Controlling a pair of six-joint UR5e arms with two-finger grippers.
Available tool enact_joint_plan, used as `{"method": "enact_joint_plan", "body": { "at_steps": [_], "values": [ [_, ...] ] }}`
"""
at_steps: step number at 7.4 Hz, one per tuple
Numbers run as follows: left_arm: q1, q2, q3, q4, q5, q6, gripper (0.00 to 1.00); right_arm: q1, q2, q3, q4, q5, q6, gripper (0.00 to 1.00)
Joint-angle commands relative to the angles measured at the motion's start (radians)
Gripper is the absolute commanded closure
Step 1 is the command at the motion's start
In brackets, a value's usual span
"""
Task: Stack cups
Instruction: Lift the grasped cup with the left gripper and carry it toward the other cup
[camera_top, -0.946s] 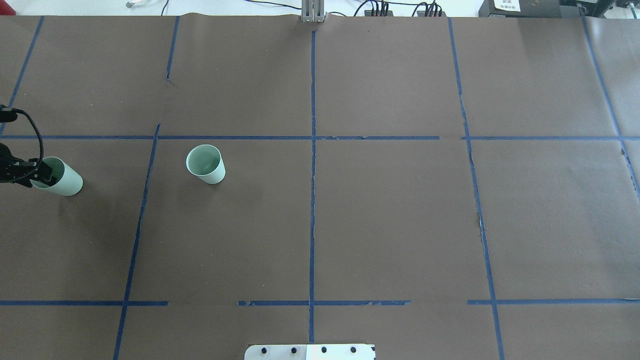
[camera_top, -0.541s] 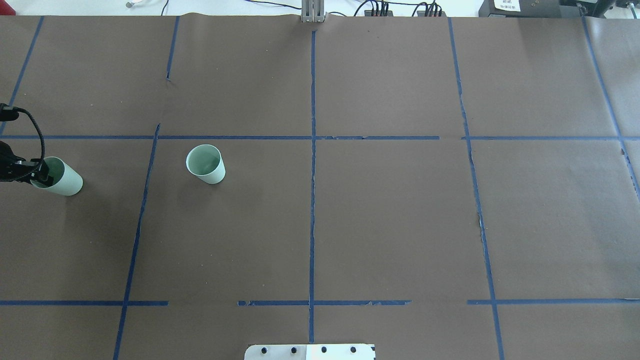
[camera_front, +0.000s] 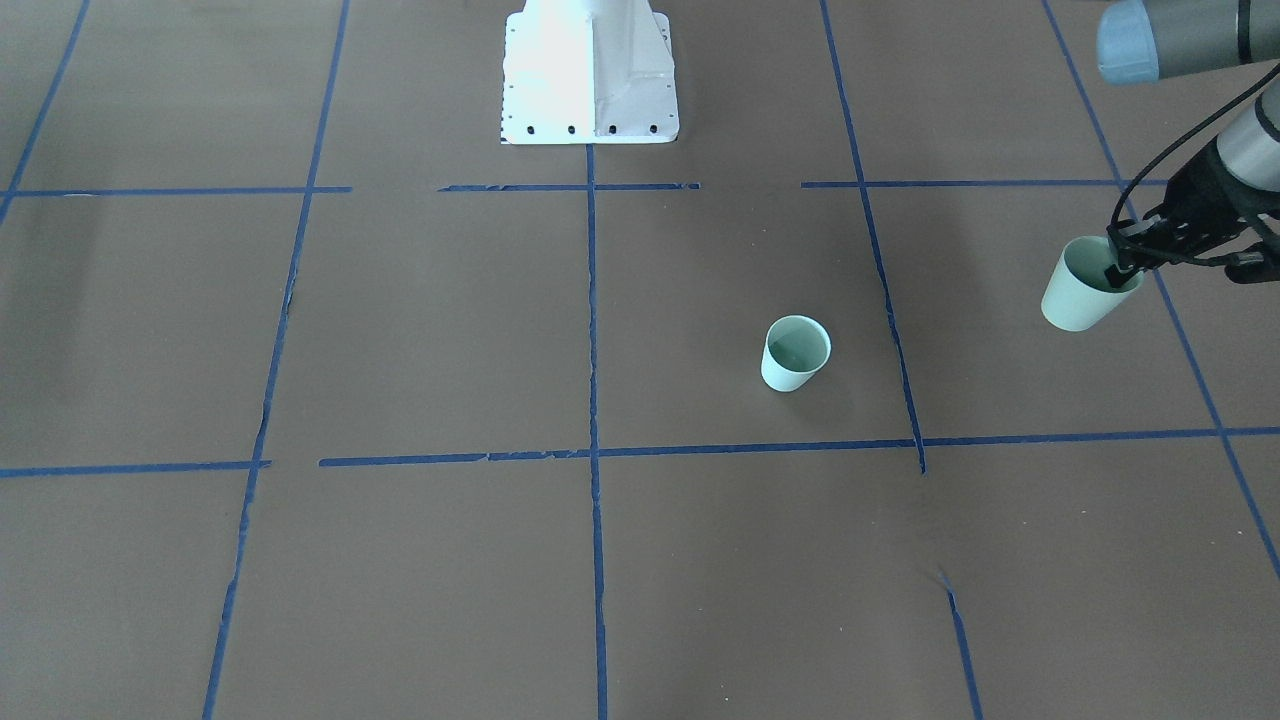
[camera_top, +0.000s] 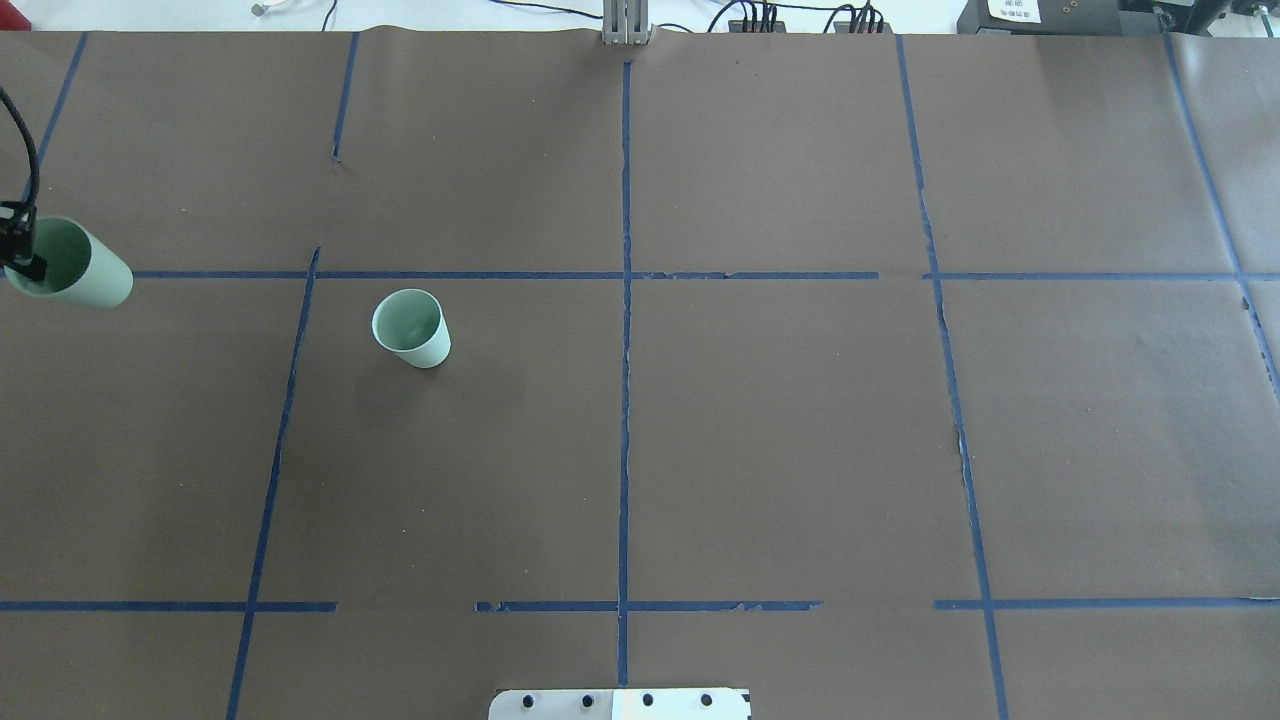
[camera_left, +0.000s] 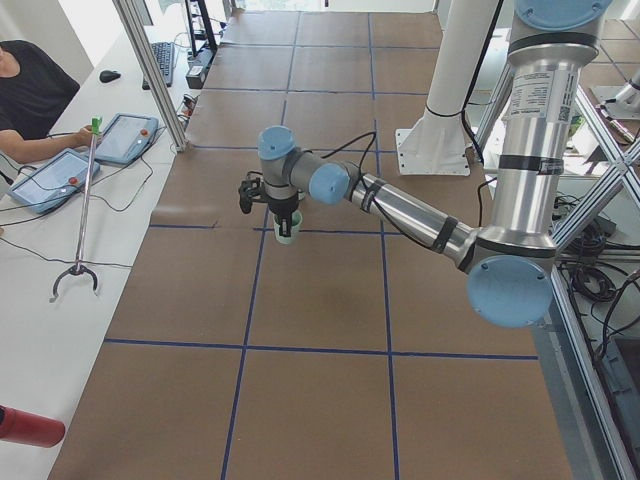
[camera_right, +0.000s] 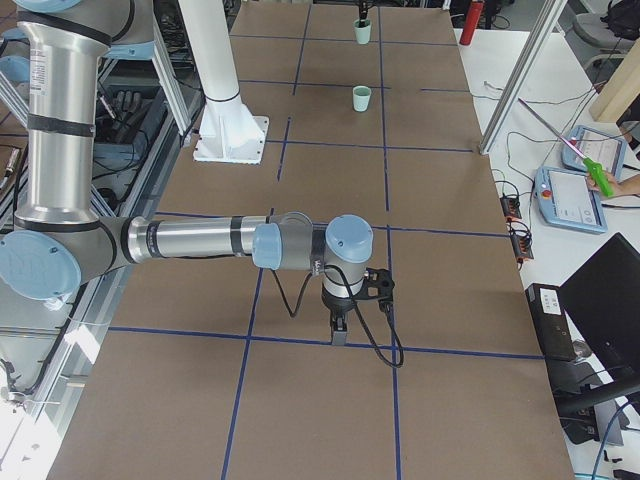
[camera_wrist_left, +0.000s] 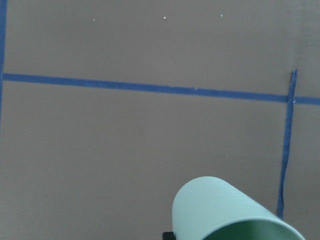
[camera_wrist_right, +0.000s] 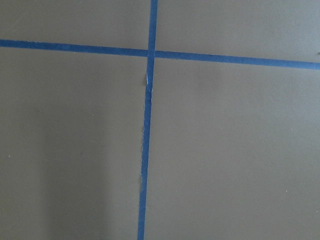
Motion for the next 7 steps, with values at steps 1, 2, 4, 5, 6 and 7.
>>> {"method": "enact_joint_plan", "body": {
  "at_steps": [1,2,4,5,6,7],
  "values": [
    [-0.02,-0.139,-0.033,0.175,-0.079,-0.087,1.0,0.0,0.0,-0.001,0.0,0.0,0.0,0.0],
    [0.024,-0.188,-0.035,0.175,-0.098,-0.191,1.0,0.0,0.0,-0.001,0.001,0.0,0.0,0.0],
    [0.227,-0.248,-0.012,0.068,-0.095,-0.447,1.0,0.0,0.0,-0.001,0.0,0.0,0.0,0.0],
    [0.263,-0.268,0.04,-0.04,-0.089,-0.558,1.0,0.0,0.0,-0.001,0.001,0.0,0.0,0.0],
    [0.285,-0.301,0.121,-0.096,-0.086,-0.596,1.0,0.0,0.0,-0.001,0.001,0.0,0.0,0.0],
    [0.302,-0.311,0.152,-0.1,-0.078,-0.593,1.0,0.0,0.0,0.001,0.001,0.0,0.0,0.0]
  ]
}}
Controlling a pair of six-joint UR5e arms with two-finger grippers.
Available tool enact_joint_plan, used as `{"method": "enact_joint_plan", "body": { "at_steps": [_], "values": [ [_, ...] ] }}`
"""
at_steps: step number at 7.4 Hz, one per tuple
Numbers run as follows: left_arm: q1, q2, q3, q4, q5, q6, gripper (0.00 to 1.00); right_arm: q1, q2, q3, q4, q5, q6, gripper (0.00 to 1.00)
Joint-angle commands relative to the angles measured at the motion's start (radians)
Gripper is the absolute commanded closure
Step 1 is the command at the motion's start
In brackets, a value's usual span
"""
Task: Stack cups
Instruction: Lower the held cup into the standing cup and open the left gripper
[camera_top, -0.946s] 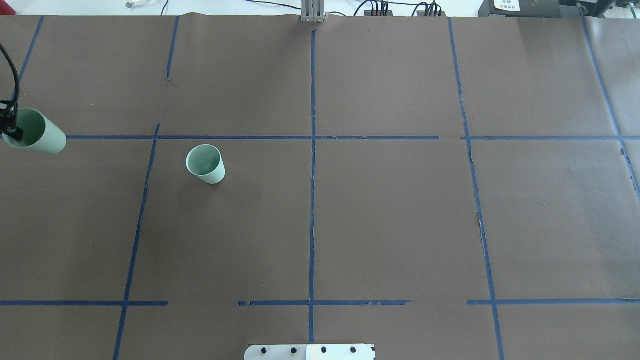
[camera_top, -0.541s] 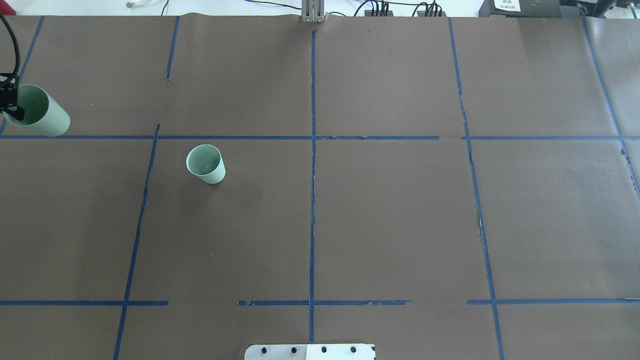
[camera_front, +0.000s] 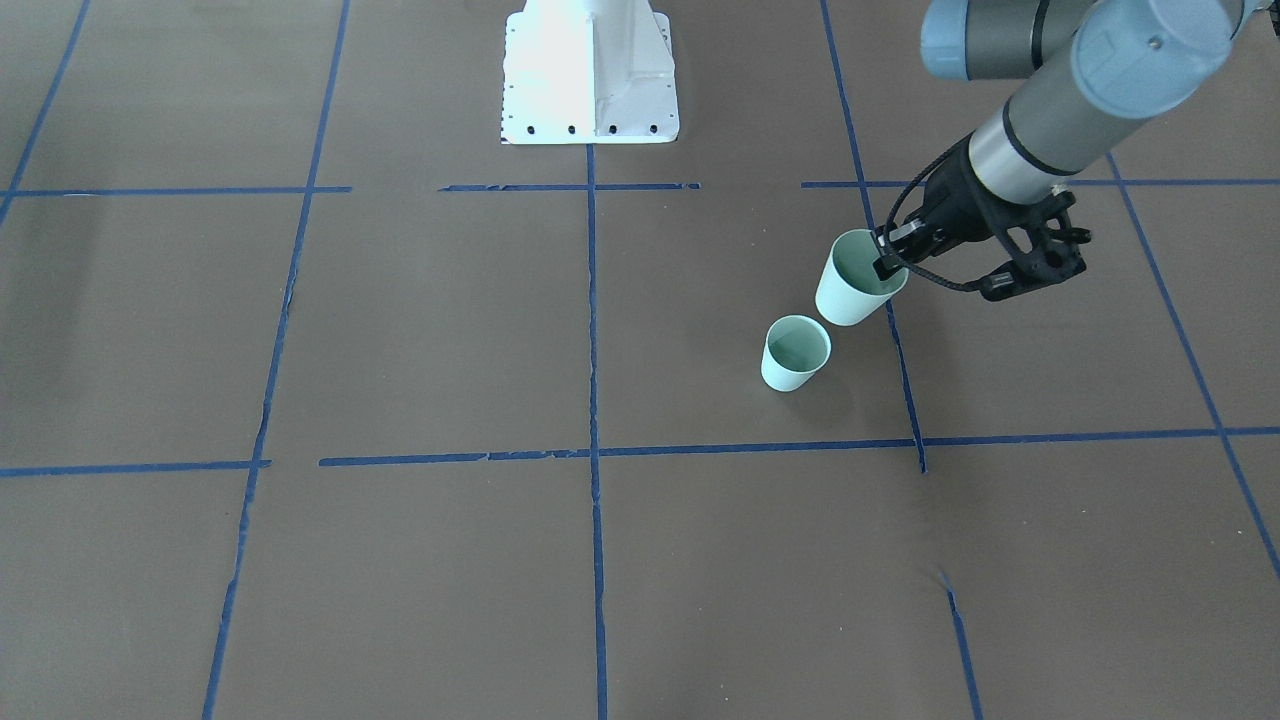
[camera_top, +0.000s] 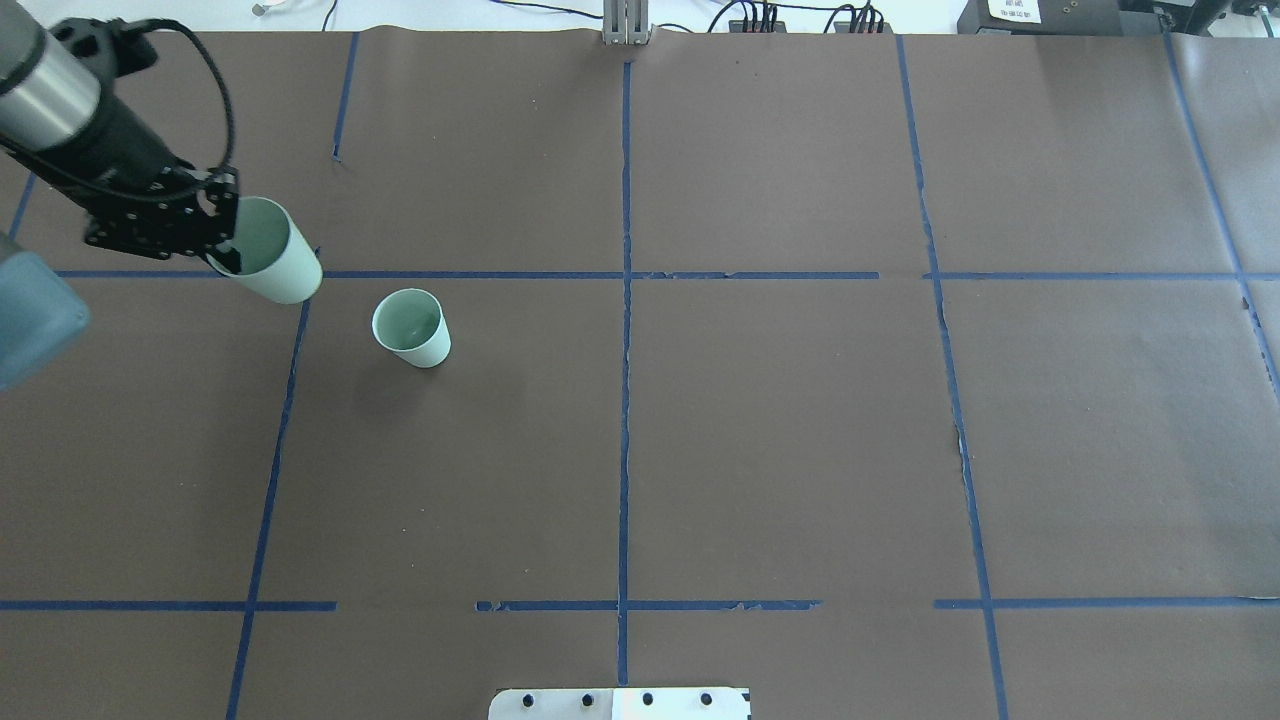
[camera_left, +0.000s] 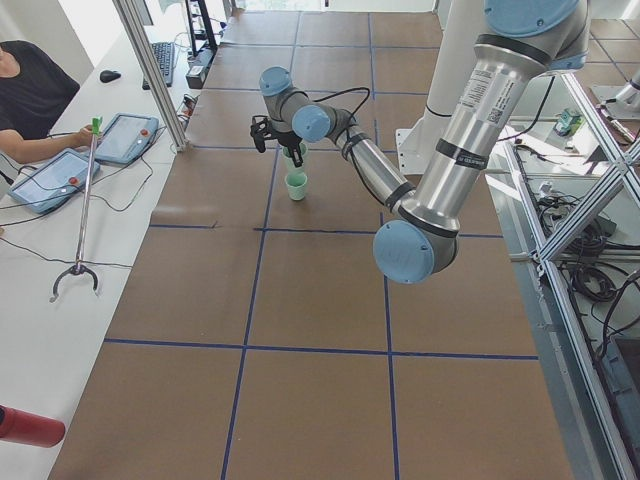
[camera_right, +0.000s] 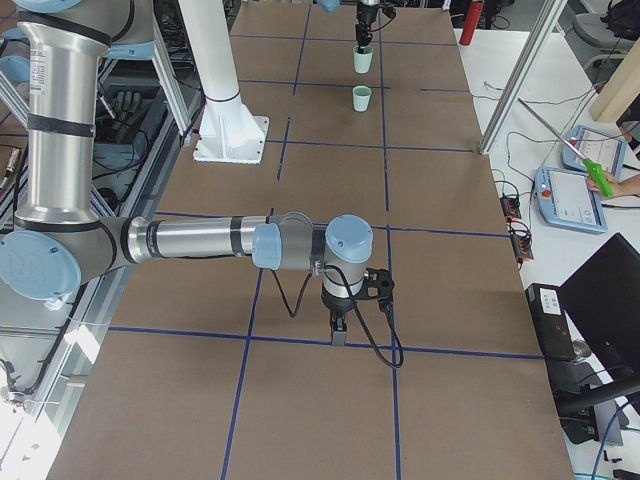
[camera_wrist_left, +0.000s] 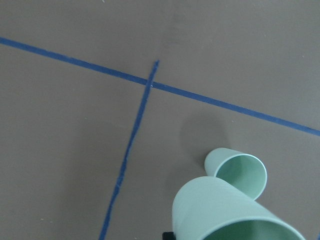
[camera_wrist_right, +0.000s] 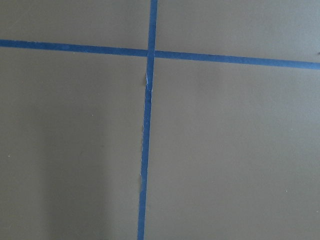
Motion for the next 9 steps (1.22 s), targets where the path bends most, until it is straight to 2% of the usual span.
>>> {"method": "enact_joint_plan", "body": {
  "at_steps": [1,9],
  "values": [
    [0.04,-0.024,0.062,-0.042,0.027,-0.03,1.0,0.0,0.0,0.001,0.0,0.0,0.0,0.0],
    [0.07,-0.047,0.164,-0.121,0.029,-0.033,1.0,0.0,0.0,0.0,0.0,0.0,0.0,0.0]
  ]
}}
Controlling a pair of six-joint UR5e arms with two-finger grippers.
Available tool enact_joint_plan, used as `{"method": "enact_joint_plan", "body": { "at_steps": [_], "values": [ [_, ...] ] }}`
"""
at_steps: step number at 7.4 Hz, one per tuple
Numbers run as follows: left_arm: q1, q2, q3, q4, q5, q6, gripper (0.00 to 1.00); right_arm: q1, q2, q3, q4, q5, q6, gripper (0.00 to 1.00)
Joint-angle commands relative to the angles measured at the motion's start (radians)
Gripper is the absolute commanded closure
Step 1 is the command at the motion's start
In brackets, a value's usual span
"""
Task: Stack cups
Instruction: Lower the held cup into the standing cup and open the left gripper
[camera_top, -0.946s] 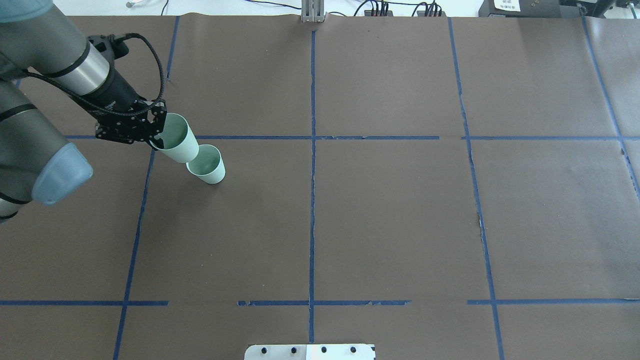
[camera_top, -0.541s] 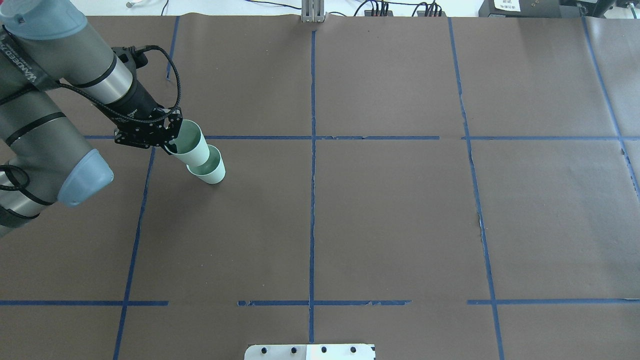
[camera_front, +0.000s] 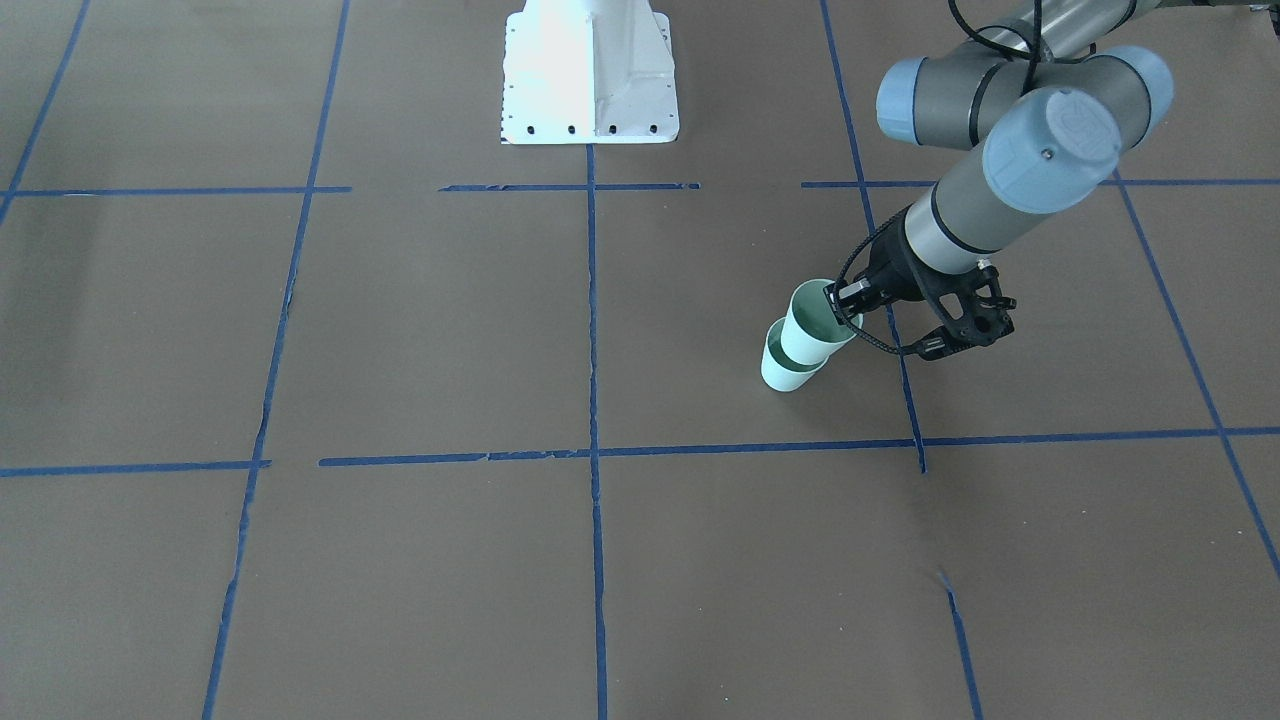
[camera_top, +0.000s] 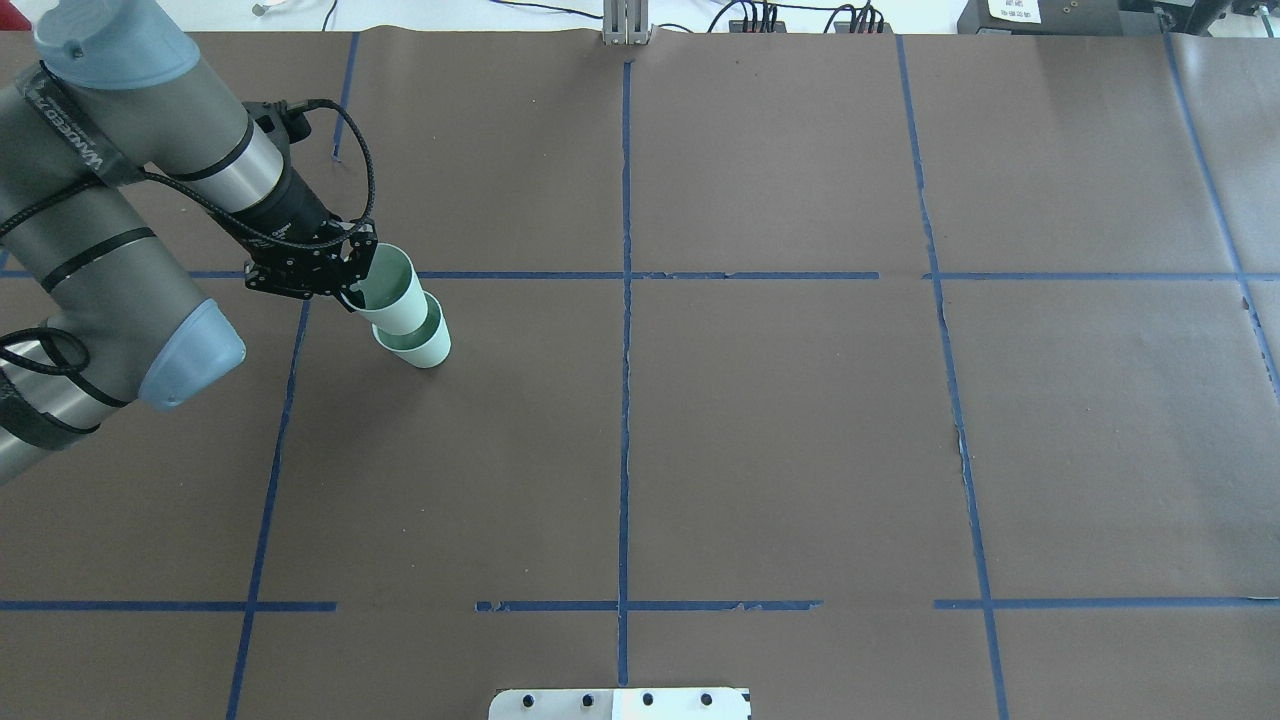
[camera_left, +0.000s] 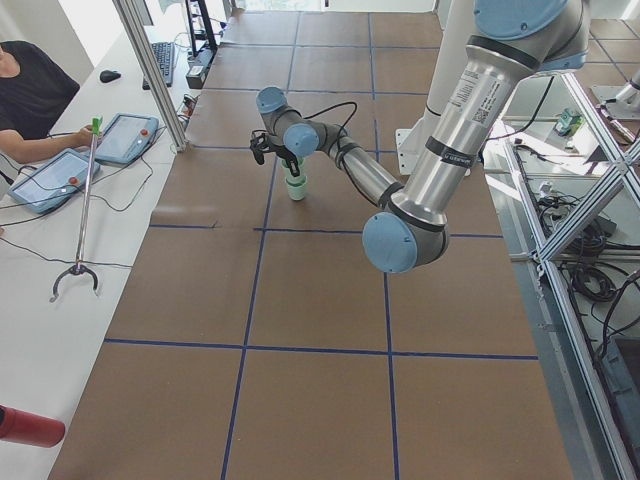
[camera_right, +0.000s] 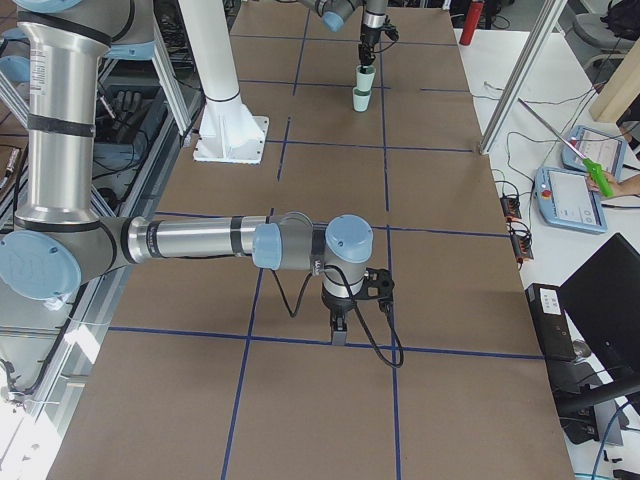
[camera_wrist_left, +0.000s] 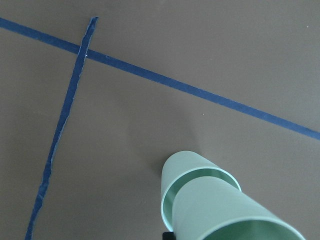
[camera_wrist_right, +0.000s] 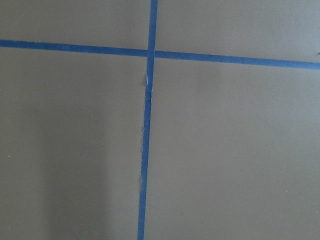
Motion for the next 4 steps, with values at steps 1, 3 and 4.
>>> {"method": "enact_joint_plan", "body": {
  "at_steps": [1,3,4],
  "values": [
    [0.008,0.001,0.008,-0.028,0.0,0.006,0.58,0.0,0.0,0.0,0.001,0.0,0.0,0.0],
    [0.005,0.014,-0.003,-0.065,0.005,0.011,0.0,0.0,0.0,0.0,-0.001,0.0,0.0,0.0],
    [-0.011,0.015,-0.025,-0.064,0.006,0.011,0.0,0.0,0.0,0.0,-0.001,0.0,0.0,0.0]
  ]
}}
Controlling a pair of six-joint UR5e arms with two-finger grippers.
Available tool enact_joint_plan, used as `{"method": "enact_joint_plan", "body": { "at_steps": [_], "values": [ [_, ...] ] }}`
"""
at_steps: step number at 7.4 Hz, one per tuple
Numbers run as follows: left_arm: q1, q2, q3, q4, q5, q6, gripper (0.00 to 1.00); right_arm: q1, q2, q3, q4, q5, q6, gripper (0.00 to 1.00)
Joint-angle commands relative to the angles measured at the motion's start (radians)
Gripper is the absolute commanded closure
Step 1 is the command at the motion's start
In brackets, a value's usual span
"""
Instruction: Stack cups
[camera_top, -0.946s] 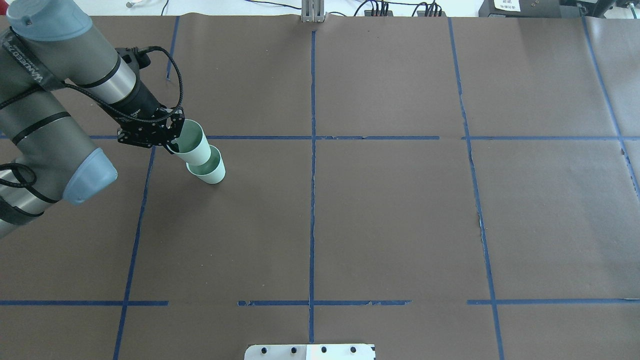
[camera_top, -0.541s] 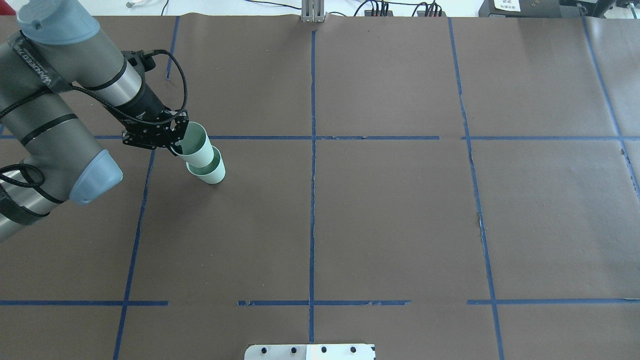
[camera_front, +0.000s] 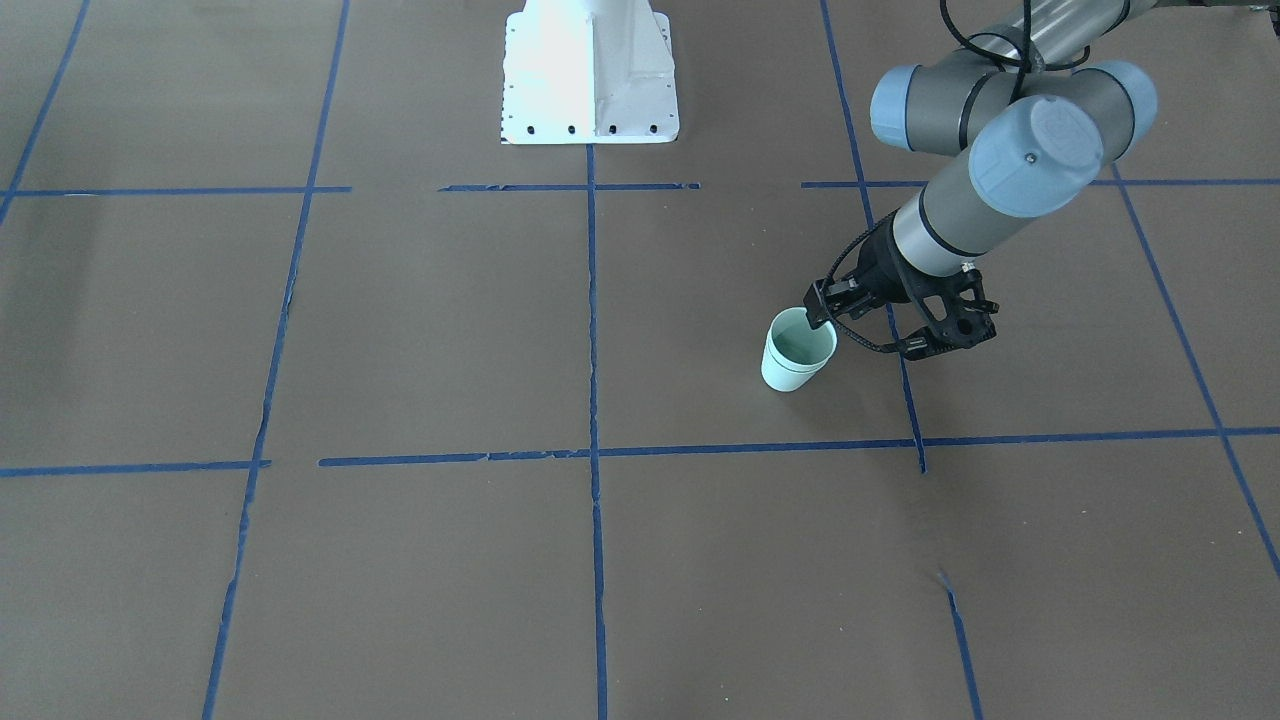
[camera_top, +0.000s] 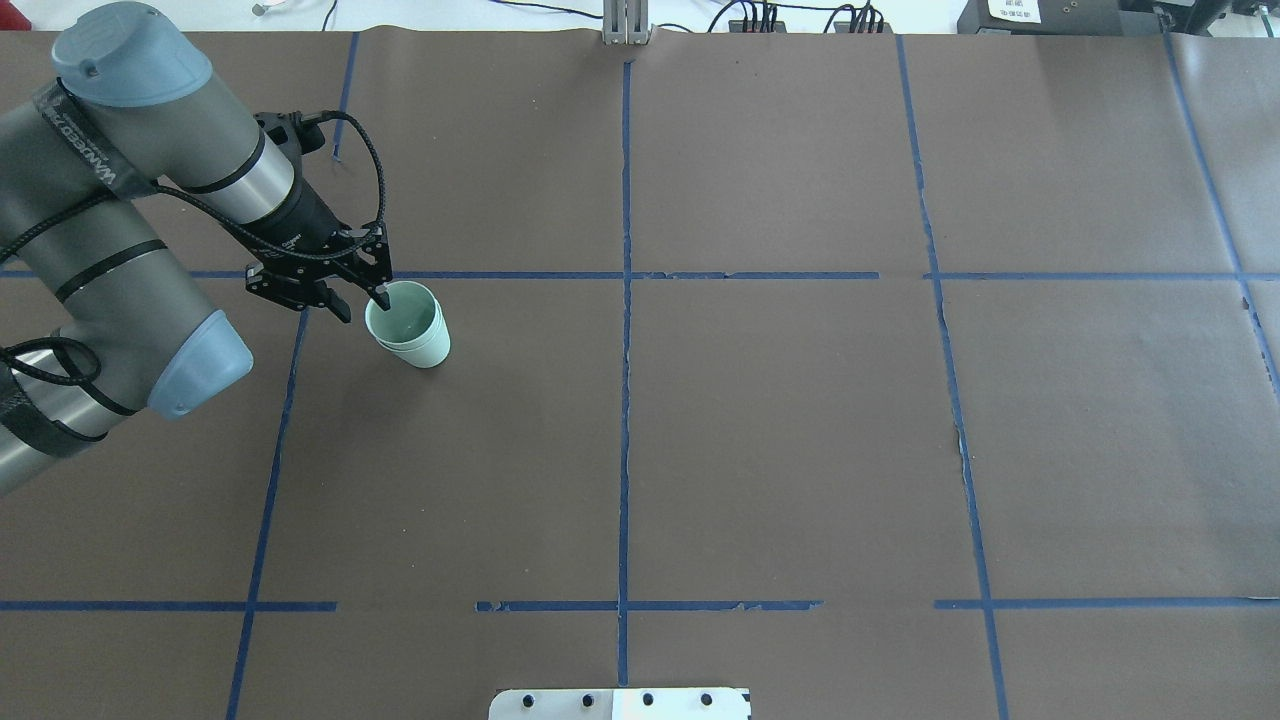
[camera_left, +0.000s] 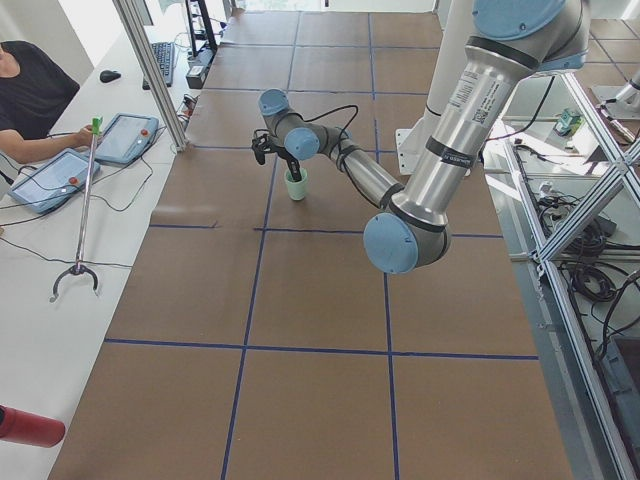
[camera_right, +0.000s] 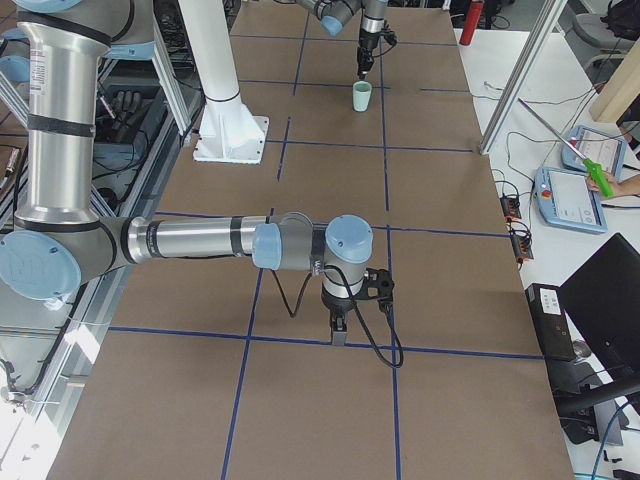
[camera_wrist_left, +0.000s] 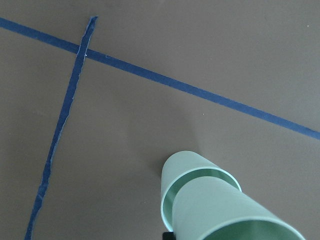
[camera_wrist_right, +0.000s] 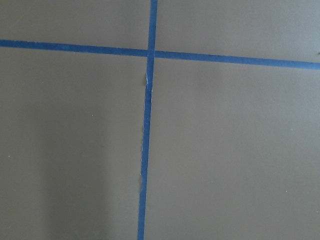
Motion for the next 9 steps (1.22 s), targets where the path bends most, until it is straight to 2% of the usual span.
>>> {"method": "enact_joint_plan", "body": {
  "at_steps": [1,2,3,5,6,7,9],
  "values": [
    [-0.062,0.029,-0.058,-0.006,0.002,0.028,0.0,0.0,0.0,0.0,0.0,0.0,0.0,0.0],
    [-0.123,0.063,-0.115,0.003,-0.001,0.138,0.0,0.0,0.0,0.002,0.0,0.0,0.0,0.0],
    [-0.221,0.089,-0.128,0.005,-0.001,0.239,0.0,0.0,0.0,0.0,0.0,0.0,0.0,0.0],
    [-0.37,0.211,-0.125,0.006,-0.001,0.532,0.0,0.0,0.0,0.0,0.001,0.0,0.0,0.0],
    [-0.433,0.315,-0.113,0.006,-0.001,0.72,0.0,0.0,0.0,0.0,0.001,0.0,0.0,0.0],
    [-0.521,0.372,-0.046,0.005,-0.001,0.938,0.0,0.0,0.0,0.0,0.0,0.0,0.0,0.0],
    [-0.673,0.384,0.19,0.0,-0.001,1.247,0.0,0.0,0.0,0.0,0.001,0.0,0.0,0.0]
  ]
}}
